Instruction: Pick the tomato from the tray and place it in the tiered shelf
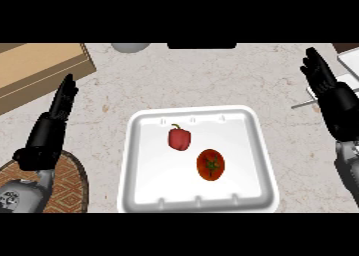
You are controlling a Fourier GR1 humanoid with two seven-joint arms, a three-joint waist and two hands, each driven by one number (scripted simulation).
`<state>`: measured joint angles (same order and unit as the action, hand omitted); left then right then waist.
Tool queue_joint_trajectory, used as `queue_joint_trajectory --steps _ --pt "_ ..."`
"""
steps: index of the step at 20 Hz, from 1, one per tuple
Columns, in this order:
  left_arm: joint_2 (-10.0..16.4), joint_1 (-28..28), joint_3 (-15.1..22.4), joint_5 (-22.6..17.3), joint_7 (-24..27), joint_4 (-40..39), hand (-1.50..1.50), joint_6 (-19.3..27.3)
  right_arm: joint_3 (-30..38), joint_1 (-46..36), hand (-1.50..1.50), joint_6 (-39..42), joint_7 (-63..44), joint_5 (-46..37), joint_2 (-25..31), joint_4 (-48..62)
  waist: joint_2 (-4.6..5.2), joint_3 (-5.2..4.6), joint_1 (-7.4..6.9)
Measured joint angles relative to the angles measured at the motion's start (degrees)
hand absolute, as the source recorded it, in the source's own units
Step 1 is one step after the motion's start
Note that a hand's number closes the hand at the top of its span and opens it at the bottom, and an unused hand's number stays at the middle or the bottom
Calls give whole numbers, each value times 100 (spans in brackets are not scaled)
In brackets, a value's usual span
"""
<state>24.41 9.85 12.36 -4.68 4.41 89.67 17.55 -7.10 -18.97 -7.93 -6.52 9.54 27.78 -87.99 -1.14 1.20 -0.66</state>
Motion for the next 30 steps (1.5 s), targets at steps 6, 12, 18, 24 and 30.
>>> queue_joint_trajectory --steps 6,12,18,24,30 --pt "-2 245 -338 -544 -710 -22 0 -256 -194 -402 150 495 1001 167 -397 -349 101 -86 -12" --pt "-226 372 -396 -1039 -1207 -234 0 -485 -88 -370 -150 739 1461 671 -962 216 156 -104 -9" --pt "-230 338 -584 -1214 -1331 -337 0 -675 -85 -92 -150 2113 1929 1268 -703 -39 122 -115 60" --pt "-185 390 -714 -1247 -1404 -399 0 -733 -513 -56 -150 2691 918 856 246 -989 79 -129 134" --pt "-161 343 -750 -1257 -1437 -415 0 -761 -1033 -456 -150 2676 54 -929 1292 -1843 31 -146 167"
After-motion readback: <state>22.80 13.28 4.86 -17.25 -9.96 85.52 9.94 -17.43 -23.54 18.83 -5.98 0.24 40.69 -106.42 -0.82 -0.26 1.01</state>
